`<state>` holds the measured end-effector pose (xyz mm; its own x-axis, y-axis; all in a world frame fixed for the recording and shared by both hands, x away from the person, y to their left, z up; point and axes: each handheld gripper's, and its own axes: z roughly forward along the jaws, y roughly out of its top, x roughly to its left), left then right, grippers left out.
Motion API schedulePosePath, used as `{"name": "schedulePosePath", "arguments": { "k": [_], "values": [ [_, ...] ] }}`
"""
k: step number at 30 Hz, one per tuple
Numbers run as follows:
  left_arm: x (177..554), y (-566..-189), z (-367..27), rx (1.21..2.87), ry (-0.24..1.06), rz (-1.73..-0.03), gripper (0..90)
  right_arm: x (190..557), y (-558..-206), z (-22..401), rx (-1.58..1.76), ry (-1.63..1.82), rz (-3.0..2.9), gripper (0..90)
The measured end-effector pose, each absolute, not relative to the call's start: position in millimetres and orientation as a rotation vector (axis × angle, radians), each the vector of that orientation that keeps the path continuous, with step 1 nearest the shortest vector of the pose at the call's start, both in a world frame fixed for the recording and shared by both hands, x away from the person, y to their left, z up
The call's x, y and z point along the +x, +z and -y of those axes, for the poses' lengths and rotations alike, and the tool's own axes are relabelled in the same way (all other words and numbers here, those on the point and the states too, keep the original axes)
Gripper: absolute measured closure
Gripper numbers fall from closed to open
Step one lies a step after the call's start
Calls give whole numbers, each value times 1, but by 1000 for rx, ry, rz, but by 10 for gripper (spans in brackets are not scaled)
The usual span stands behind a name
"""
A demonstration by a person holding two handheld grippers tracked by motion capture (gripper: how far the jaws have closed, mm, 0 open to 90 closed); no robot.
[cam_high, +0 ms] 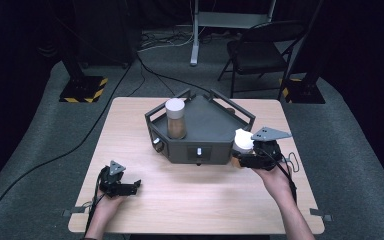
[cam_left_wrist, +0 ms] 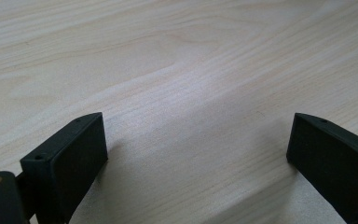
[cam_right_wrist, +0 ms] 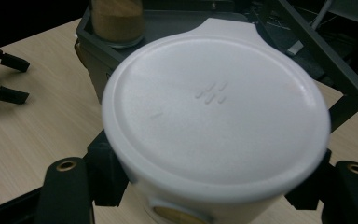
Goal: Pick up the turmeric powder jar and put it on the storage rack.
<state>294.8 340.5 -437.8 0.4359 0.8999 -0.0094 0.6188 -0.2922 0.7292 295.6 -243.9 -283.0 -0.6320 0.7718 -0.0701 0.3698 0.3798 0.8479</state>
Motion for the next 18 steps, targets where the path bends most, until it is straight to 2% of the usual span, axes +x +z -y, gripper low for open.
{"name": "schedulePosePath", "arguments": {
  "k": [18],
  "values": [
    [295, -438, -340, 2023, 539, -1274, 45, 309, -259, 239, 972, 1169, -2147, 294]
  ]
}}
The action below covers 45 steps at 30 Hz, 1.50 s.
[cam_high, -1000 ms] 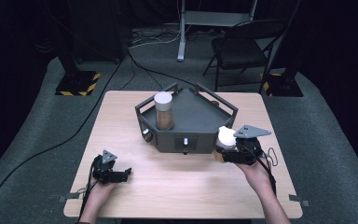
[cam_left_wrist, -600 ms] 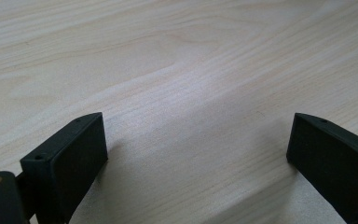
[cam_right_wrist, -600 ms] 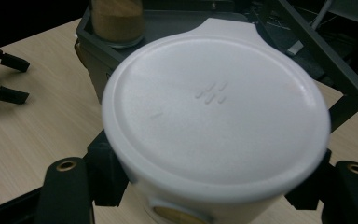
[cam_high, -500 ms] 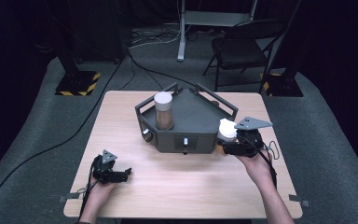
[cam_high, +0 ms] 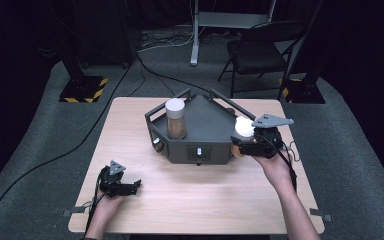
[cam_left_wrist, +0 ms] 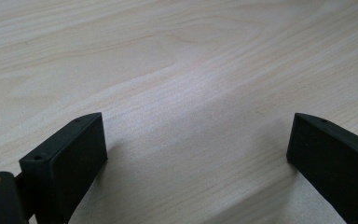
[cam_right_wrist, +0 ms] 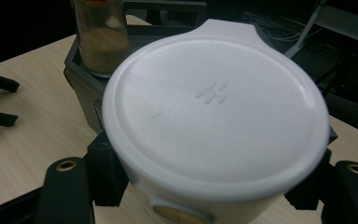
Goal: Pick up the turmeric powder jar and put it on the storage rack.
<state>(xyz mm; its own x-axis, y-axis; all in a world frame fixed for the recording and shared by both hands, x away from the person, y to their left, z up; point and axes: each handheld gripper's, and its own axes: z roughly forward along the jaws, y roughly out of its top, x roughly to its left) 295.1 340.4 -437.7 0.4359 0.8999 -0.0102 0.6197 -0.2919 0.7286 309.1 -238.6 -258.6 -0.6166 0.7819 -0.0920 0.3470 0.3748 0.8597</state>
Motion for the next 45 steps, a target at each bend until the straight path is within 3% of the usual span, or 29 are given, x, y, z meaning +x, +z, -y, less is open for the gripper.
{"name": "schedulePosePath", "arguments": {
  "k": [45],
  "values": [
    [296, -438, -341, 2024, 537, -1271, 45, 370, -248, 184, 974, 1129, -2137, 294]
  ]
}}
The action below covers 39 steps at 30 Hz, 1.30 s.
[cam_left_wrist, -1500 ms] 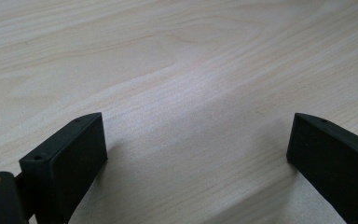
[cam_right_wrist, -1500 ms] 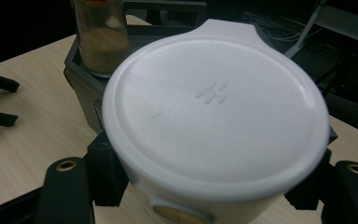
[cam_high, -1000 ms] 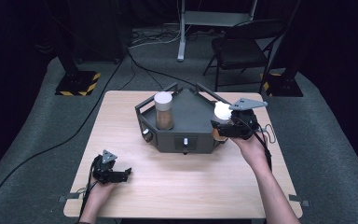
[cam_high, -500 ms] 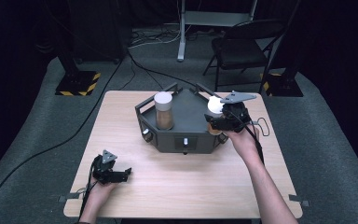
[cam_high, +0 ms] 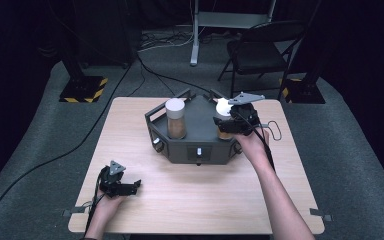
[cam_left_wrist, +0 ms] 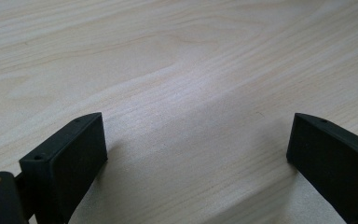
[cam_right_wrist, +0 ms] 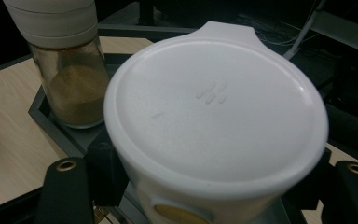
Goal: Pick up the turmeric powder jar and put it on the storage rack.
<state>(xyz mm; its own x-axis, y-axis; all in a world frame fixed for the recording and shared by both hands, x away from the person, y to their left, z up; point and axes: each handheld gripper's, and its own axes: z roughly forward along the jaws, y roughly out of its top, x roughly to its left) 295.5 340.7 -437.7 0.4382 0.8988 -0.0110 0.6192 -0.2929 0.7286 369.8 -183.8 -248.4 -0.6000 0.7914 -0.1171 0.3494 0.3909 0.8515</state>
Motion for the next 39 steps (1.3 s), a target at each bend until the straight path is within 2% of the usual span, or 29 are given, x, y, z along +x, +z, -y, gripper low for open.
{"name": "schedulePosePath", "arguments": {
  "k": [12, 34, 39],
  "values": [
    [296, -438, -341, 2025, 535, -1269, 45, 392, -259, 183, 1042, 1165, -2142, 295],
    [296, -438, -341, 2021, 535, -1268, 45, 403, -270, 191, 1088, 1195, -2139, 292],
    [296, -438, -341, 2022, 535, -1268, 45, 402, -269, 192, 1087, 1202, -2142, 228]
  ]
}}
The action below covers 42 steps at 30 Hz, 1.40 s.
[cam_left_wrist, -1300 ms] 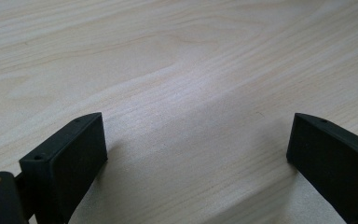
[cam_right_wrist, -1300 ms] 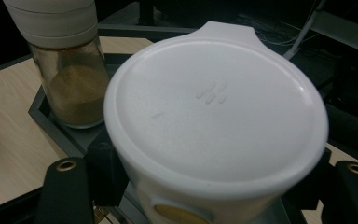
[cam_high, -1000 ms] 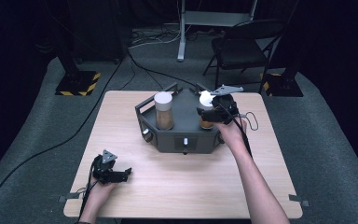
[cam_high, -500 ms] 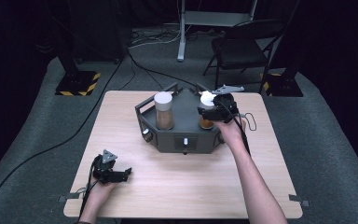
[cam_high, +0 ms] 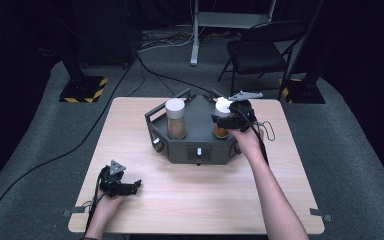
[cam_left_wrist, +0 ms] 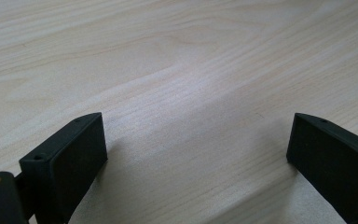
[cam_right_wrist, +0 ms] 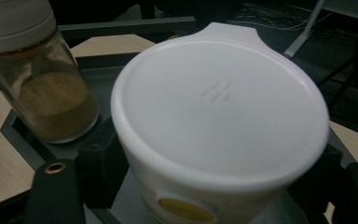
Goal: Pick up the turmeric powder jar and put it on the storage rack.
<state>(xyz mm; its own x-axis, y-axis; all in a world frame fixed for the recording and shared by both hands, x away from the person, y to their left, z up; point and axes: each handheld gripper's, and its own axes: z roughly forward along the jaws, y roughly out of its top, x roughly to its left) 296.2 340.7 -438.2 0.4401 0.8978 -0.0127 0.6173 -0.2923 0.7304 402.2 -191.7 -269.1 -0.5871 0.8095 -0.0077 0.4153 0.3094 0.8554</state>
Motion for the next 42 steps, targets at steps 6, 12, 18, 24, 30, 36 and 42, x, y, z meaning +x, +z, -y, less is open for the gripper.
{"name": "schedulePosePath", "arguments": {
  "k": [6, 12, 18, 24, 30, 36, 42],
  "values": [
    [296, -438, -341, 2021, 535, -1269, 45, 395, -268, 194, 1088, 1210, -2110, 128],
    [296, -438, -341, 2021, 536, -1269, 45, 387, -265, 200, 1081, 1209, -2098, 84],
    [296, -438, -340, 2021, 536, -1269, 45, 376, -266, 212, 1082, 1230, -2076, 49],
    [296, -438, -340, 2021, 537, -1270, 45, 363, -271, 225, 1089, 1249, -2059, 20],
    [296, -438, -340, 2019, 538, -1273, 45, 352, -277, 238, 1092, 1256, -2056, 10],
    [296, -438, -340, 2021, 538, -1273, 45, 338, -287, 251, 1090, 1278, -2017, 9],
    [296, -438, -339, 2018, 540, -1275, 45, 330, -297, 260, 1097, 1267, -2020, 10]
  ]
}}
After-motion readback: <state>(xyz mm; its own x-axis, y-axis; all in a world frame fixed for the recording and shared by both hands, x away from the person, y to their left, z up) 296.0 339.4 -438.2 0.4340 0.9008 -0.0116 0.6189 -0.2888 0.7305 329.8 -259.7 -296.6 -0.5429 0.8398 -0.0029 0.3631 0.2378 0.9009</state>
